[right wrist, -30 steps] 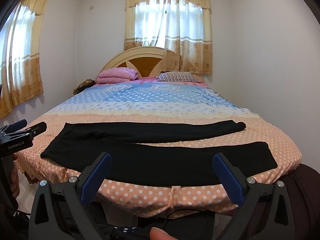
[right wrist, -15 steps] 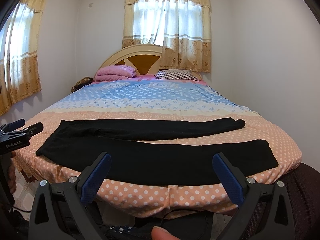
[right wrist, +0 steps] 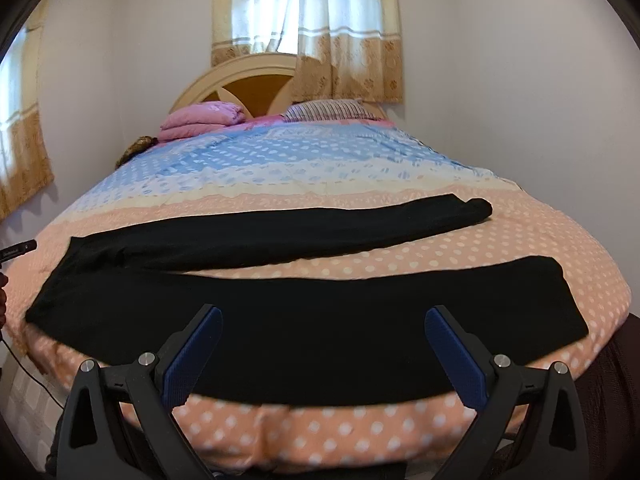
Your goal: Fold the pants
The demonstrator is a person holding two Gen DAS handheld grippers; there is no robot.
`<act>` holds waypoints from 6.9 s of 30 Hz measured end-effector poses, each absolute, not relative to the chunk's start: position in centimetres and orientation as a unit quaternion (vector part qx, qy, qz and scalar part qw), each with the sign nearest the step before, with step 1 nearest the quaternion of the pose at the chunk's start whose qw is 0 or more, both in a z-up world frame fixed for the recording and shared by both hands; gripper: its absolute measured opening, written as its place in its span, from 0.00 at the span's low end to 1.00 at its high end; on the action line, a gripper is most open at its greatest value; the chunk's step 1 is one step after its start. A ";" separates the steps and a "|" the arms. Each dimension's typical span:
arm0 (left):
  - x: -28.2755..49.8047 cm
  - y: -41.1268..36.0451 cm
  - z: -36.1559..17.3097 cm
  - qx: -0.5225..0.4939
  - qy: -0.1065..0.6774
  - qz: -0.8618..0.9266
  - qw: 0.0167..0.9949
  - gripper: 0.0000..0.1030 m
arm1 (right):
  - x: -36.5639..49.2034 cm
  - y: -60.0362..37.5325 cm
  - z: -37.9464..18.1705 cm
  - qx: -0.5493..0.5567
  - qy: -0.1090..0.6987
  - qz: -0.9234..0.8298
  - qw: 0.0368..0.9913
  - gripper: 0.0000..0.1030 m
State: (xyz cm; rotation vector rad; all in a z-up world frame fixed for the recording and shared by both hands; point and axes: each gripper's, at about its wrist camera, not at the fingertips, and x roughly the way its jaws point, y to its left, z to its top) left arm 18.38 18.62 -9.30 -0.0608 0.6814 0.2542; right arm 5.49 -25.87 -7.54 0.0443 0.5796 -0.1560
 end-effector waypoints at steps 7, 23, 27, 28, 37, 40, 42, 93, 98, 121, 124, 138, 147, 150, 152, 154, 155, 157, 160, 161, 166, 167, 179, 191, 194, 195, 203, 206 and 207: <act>25.2 19.4 -11.0 0.004 0.375 0.104 0.921 0.82 | 11.5 -29.9 -8.1 0.013 0.324 -0.083 0.942 0.66; 31.4 22.2 -15.0 -0.037 0.436 0.047 0.898 0.40 | 20.3 -40.5 -7.4 0.035 0.356 -0.170 0.918 0.61; 32.3 22.1 -15.3 -0.026 0.441 0.039 0.896 0.36 | 21.7 -42.7 -7.4 0.053 0.367 -0.189 0.909 0.61; 32.4 22.3 -15.3 -0.027 0.441 0.036 0.897 0.32 | 22.2 -43.5 -7.5 0.061 0.372 -0.192 0.906 0.61; 32.3 22.4 -14.8 -0.037 0.428 0.020 0.903 0.14 | 25.9 -50.5 -7.9 0.110 0.387 -0.209 0.891 0.61; 32.5 22.5 -14.7 -0.043 0.429 0.018 0.902 0.14 | 27.6 -51.7 -8.0 0.108 0.396 -0.204 0.889 0.61; 32.6 22.6 -14.9 -0.043 0.432 0.019 0.901 0.14 | 28.9 -52.0 -8.3 0.101 0.406 -0.196 0.887 0.61; 22.6 24.5 -9.8 -0.133 0.305 -0.033 0.943 0.12 | 14.2 -49.3 -2.3 0.100 0.235 -0.112 0.960 0.04; 19.3 24.5 -10.6 -0.136 0.298 -0.042 0.944 0.12 | 10.5 -49.9 -3.7 0.119 0.232 -0.113 0.959 0.04; 10.7 23.5 -15.8 -0.065 0.278 -0.032 0.958 0.20 | 2.5 -50.9 -10.4 0.145 0.277 -0.142 0.939 0.05; 10.1 23.7 -15.6 -0.033 0.275 -0.005 0.961 0.37 | 1.7 -51.1 -10.4 0.142 0.276 -0.157 0.937 0.23; 6.4 25.6 -14.3 -0.085 0.254 0.017 0.963 0.47 | 2.1 -38.3 -4.5 0.041 0.228 -0.103 0.967 0.52; 7.8 19.6 -13.3 -0.065 0.240 -0.052 0.967 0.49 | 8.3 -12.6 -9.1 -0.113 0.298 0.179 0.931 0.52; 8.6 18.7 -14.6 -0.056 0.261 -0.056 0.962 0.50 | 8.6 -7.0 -11.4 -0.165 0.308 0.218 0.911 0.52; 8.9 18.7 -15.5 -0.063 0.277 -0.060 0.957 0.50 | 9.2 -4.3 -13.0 -0.188 0.319 0.234 0.899 0.52; 8.7 18.5 -16.3 -0.063 0.288 -0.064 0.953 0.50 | 9.3 -2.8 -14.0 -0.207 0.321 0.238 0.893 0.52; 8.6 18.3 -16.6 -0.059 0.291 -0.065 0.953 0.50 | 9.5 -2.6 -14.5 -0.216 0.323 0.239 0.890 0.52; 8.1 18.1 -16.9 -0.048 0.288 -0.066 0.954 0.50 | 10.1 -1.6 -15.8 -0.248 0.325 0.232 0.883 0.52; 7.7 18.0 -17.0 -0.048 0.284 -0.069 0.955 0.51 | 10.9 -1.3 -17.0 -0.277 0.330 0.214 0.877 0.39; 7.6 18.1 -16.9 -0.053 0.283 -0.071 0.955 0.51 | 10.9 -1.1 -17.1 -0.277 0.332 0.214 0.876 0.29; 7.4 18.8 -16.8 -0.068 0.282 -0.070 0.954 0.51 | 10.2 -2.4 -15.8 -0.250 0.330 0.215 0.885 0.04; 7.2 19.0 -16.8 -0.070 0.283 -0.069 0.954 0.51 | 9.9 -2.5 -15.5 -0.247 0.329 0.218 0.885 0.04; 6.3 19.3 -15.8 -0.073 0.275 -0.063 0.957 0.60 | 9.6 -1.7 -17.3 -0.294 0.338 0.217 0.867 0.18; 10.1 17.0 -14.1 -0.029 0.262 -0.058 0.963 0.67 | 16.7 -5.4 -10.0 -0.087 0.364 0.245 0.894 0.49; 11.3 16.9 -14.5 -0.033 0.273 -0.053 0.960 0.67 | 21.4 -5.0 -9.9 -0.022 0.395 0.239 0.887 0.49; 11.6 17.0 -14.9 -0.040 0.280 -0.056 0.957 0.67 | 23.0 -4.7 -10.3 -0.002 0.408 0.238 0.881 0.48; 11.2 16.6 -17.0 -0.020 0.282 -0.052 0.958 0.72 | 31.4 -2.4 -15.5 0.133 0.512 0.262 0.807 0.37; 11.2 16.6 -16.9 -0.023 0.281 -0.052 0.958 0.73 | 31.9 -1.5 -16.0 0.133 0.517 0.258 0.805 0.05; 11.2 16.6 -16.9 -0.022 0.280 -0.051 0.958 0.73 | 31.7 -1.3 -15.7 0.128 0.511 0.260 0.810 0.05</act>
